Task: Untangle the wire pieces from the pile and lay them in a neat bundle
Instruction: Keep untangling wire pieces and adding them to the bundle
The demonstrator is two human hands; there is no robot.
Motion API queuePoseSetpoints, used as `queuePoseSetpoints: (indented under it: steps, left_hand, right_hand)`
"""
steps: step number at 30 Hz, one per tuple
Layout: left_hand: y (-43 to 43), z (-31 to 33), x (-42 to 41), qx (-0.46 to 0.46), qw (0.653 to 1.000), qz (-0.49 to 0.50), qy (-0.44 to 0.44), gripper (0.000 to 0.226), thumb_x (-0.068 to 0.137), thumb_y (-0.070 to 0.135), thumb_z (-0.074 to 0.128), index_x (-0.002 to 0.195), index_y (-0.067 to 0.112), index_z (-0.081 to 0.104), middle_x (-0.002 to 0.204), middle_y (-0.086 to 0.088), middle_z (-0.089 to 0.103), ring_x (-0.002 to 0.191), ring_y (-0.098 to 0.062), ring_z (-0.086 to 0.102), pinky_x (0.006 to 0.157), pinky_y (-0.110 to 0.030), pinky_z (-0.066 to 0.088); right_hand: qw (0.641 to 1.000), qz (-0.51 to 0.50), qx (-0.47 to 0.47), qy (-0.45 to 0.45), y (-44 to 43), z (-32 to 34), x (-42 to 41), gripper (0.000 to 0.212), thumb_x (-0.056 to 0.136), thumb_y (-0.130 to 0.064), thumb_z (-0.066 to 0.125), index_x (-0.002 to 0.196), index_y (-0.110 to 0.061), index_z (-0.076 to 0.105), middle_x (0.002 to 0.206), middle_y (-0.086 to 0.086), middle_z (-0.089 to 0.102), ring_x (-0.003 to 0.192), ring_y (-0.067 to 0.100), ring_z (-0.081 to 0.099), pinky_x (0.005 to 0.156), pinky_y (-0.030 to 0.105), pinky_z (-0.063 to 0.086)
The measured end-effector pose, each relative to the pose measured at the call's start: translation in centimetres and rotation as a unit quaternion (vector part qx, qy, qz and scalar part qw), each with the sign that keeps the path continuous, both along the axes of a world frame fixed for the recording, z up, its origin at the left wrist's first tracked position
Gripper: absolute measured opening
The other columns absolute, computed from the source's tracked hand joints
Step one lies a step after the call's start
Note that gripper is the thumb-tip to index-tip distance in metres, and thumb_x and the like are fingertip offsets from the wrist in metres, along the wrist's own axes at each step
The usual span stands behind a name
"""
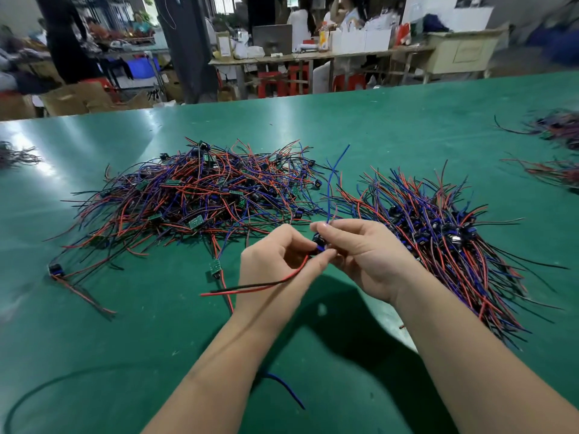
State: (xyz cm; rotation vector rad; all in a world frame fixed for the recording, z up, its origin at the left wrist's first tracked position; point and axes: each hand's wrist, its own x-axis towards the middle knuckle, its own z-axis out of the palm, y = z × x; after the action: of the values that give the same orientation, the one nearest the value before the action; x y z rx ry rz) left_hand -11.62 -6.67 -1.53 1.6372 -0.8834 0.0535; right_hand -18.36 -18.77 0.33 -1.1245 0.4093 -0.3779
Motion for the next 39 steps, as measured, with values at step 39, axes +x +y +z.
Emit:
queuePoseSetpoints:
  steps: [39]
  left_hand:
    - [0.0,-0.3,-0.2,0.207,0.922,-0.198,0.258,0.01,0.076,0.012,0.079,0.072,0.01,0.07,0.067,-0.009,0.072,0.056,-0.013,0.066,0.055,-0.019,0.051]
  right_hand:
    - [0.93,-0.364,-0.025,-0.048,-5.0,0.5,-1.1,0.015,0.097,-0.012,0.052,0.087,-0.002,0.058,0.057,0.003,0.062,0.052,0.018,0.067,0.047,0.022,0.053]
